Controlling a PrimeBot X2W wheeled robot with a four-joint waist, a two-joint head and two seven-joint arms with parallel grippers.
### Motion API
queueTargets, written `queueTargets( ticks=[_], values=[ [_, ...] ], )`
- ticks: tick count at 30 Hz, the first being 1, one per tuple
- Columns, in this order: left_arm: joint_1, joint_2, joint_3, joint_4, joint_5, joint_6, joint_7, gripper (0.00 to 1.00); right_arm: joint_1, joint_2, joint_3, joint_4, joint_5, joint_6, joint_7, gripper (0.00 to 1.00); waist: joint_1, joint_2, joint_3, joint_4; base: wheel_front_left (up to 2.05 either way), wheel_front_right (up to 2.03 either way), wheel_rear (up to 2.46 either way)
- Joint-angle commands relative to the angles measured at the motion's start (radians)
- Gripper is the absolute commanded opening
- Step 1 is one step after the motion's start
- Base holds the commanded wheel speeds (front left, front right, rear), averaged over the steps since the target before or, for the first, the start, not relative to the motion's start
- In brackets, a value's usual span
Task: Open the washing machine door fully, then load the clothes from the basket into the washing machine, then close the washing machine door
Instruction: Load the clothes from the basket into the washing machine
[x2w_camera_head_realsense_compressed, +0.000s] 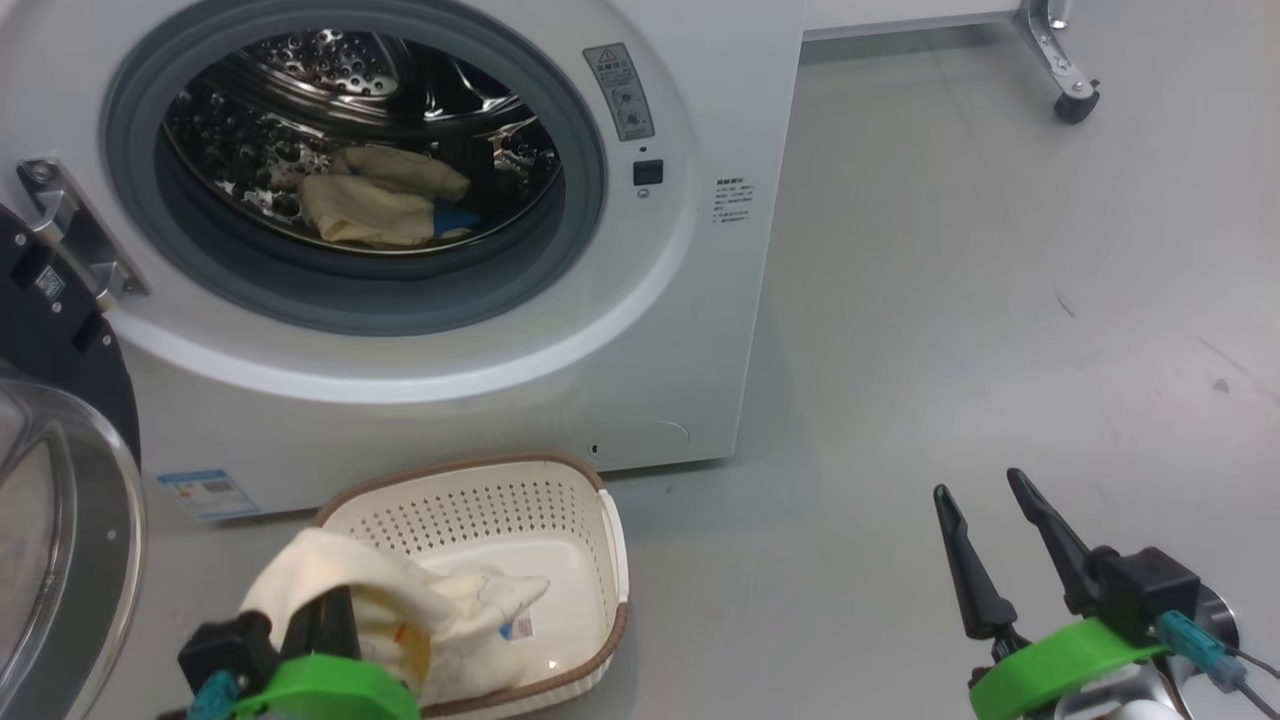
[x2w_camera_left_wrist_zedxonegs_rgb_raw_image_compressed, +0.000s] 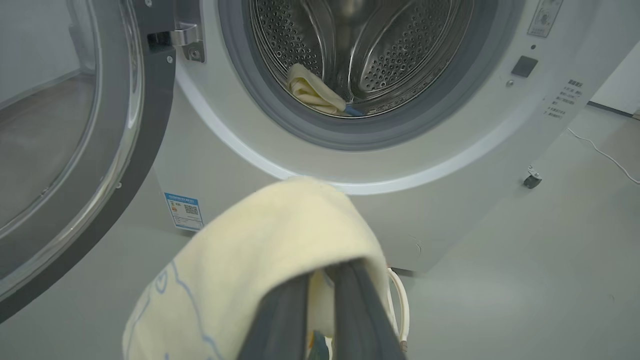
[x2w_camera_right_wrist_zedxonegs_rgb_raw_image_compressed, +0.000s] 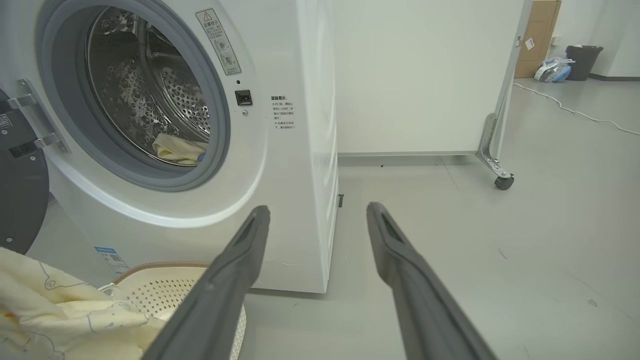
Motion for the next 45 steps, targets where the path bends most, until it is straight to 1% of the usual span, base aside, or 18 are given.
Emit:
queueTargets(
  ticks=[1,9,10,20,26,34,45],
  values=[
    [-0.095,0.023,0.042,-0.026,0.018,-0.008,-0.014,0.00,-0.053,-0.010,0.031,-0.034,0.001,0.004,-0.007,1.00,0.0001,0.0000,0.018,-0.004,0.00,0.00,0.00],
    [-0.266,0.045,0.045,0.017,0.049,-0.015,-0.014,0.00,-0.097,-0.008,0.058,-0.033,0.015,0.004,-0.007,1.00,0.0001,0.0000,0.084,-0.032,0.00,0.00,0.00],
    [-0.266,0.045,0.045,0.017,0.049,-0.015,-0.014,0.00,-0.097,-0.008,0.058,-0.033,0.015,0.004,-0.007,1.00,0.0001,0.0000,0.084,-0.032,0.00,0.00,0.00],
    [-0.532,0.086,0.022,0.117,0.091,-0.034,-0.002,0.00,-0.156,-0.006,0.100,-0.027,0.038,0.004,-0.007,1.00,0.0001,0.0000,0.175,-0.085,0.00,0.00,0.00],
    [-0.713,0.112,0.020,0.208,0.111,-0.040,0.001,0.00,-0.189,-0.006,0.140,-0.022,0.066,0.004,-0.007,1.00,0.0001,0.0000,0.240,-0.123,0.00,0.00,0.00],
    [-0.927,0.137,0.026,0.379,0.131,-0.047,-0.010,0.00,-0.233,-0.005,0.187,-0.019,0.090,0.004,-0.007,1.00,0.0001,0.0000,0.328,-0.171,0.00,0.00,0.00],
    [-1.133,0.220,0.049,0.565,0.168,-0.046,-0.014,0.00,-0.291,-0.005,0.246,-0.023,0.106,0.004,-0.007,1.00,0.0001,0.0000,0.461,-0.230,0.00,0.00,0.00]
  ],
)
